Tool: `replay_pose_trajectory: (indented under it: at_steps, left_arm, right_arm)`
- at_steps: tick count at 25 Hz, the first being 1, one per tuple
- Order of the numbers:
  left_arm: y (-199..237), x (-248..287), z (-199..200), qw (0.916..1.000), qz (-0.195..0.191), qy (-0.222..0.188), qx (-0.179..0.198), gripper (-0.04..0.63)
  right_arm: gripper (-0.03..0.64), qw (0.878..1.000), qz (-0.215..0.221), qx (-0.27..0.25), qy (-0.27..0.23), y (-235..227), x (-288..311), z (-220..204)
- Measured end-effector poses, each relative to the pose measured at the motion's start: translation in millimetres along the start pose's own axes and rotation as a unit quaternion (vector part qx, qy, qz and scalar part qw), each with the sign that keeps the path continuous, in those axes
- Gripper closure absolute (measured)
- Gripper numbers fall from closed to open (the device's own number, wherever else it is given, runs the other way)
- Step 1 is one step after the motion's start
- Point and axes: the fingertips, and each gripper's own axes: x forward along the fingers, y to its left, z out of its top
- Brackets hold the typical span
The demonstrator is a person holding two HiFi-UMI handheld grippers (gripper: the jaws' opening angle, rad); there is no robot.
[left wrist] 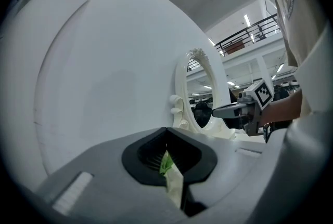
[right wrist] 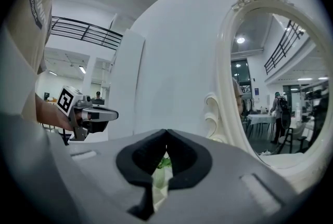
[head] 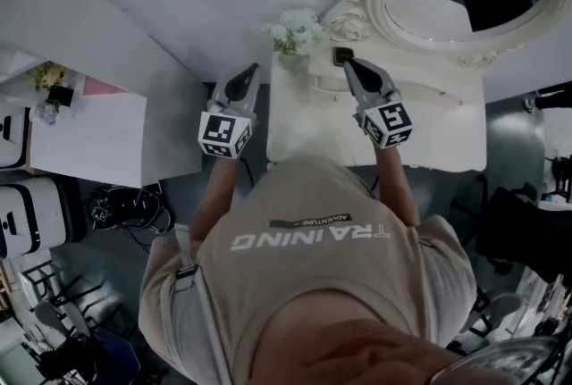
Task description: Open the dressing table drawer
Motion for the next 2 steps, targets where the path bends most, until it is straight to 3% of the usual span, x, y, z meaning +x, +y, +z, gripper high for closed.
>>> replay_pose_trajectory:
  at_steps: [2]
  left_arm:
    - [5.5,-0.8,-3.2,1.0000,0.007,0.002,-0.004,0.588]
  right_arm:
    - [0.613,1.000,-0.002,-0.004,-0.004,-5.6,2.1,4.1]
